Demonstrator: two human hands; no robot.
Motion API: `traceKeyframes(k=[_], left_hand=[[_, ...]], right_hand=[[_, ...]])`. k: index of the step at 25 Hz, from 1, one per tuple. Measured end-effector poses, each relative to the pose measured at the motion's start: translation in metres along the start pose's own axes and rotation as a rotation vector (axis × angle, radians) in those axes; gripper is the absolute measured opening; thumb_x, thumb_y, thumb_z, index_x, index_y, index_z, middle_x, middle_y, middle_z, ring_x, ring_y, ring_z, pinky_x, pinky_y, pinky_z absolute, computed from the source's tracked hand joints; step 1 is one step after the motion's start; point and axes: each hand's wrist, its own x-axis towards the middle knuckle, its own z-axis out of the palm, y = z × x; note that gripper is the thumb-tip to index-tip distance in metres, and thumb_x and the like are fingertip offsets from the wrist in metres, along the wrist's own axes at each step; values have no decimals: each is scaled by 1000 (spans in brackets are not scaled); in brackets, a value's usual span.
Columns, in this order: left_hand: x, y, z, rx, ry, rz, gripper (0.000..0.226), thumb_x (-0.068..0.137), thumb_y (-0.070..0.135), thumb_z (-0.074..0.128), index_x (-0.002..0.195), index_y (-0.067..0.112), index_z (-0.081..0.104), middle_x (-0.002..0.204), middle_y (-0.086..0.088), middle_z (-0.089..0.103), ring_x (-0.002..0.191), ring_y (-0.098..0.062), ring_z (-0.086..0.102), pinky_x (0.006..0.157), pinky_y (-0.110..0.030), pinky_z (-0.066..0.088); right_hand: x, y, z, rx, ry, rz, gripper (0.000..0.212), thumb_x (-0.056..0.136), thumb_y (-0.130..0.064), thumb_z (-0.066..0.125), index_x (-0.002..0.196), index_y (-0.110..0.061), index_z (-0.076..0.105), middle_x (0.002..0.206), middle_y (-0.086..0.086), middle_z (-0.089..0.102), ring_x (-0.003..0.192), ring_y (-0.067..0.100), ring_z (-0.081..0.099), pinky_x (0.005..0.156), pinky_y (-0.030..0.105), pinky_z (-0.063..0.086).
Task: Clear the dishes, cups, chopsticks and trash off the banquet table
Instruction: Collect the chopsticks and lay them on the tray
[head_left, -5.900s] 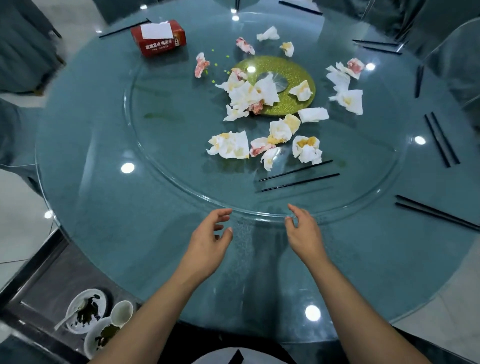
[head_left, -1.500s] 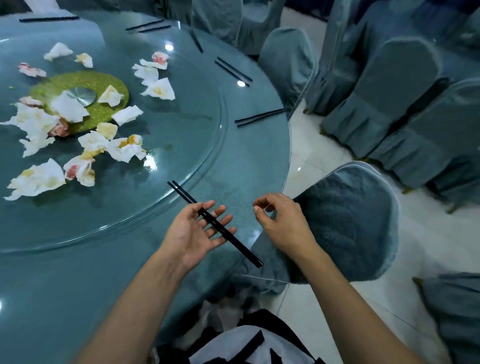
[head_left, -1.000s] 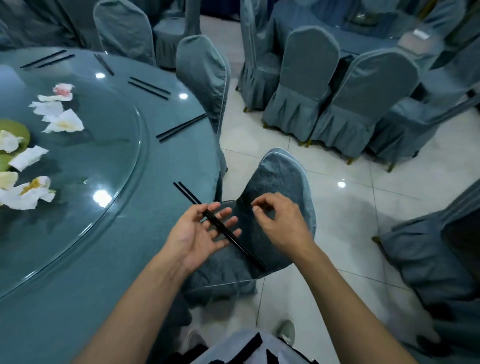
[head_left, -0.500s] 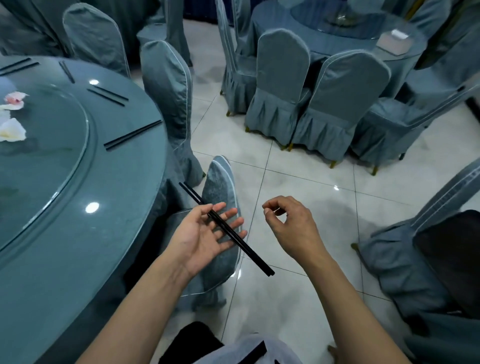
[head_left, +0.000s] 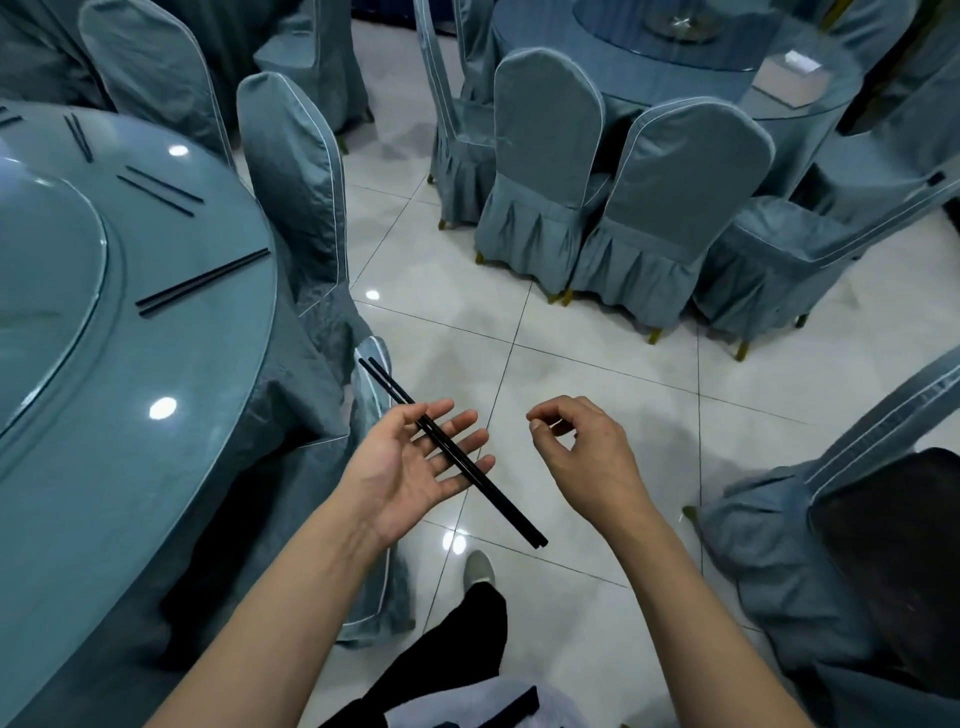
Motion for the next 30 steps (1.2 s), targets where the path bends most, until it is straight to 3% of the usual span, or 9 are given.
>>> traceKeyframes(k=[17,26,30], left_hand=[[139,116,66,-148,113,173,44,96,24,53,135,5,55,118,-19,72,102,-38,72,83,-57,59],[202,188,56,-277,224,326,38,93,25,54,128,8,58,119,-18,72,100,-36,73,81,-56,60],[239,224,52,-342,309,410,50,81,25,61,128,9,58,115,-18,73,103,-36,72,79,-55,59]], right_hand=[[248,-29,7,-99,-210,-184,7,96,-33,63,92,-37,67,94,-23,63,91,-3,59,95,43,49],[381,-66,68,-66,-398,-370,6,95,-32,64,93,-34,69,93,-22,62,90,-3,59,94,44,49],[451,-87,101,-65,-524,-461,6,95,-31,64,93,-34,69,93,-20,63,89,-1,60,94,45,49]])
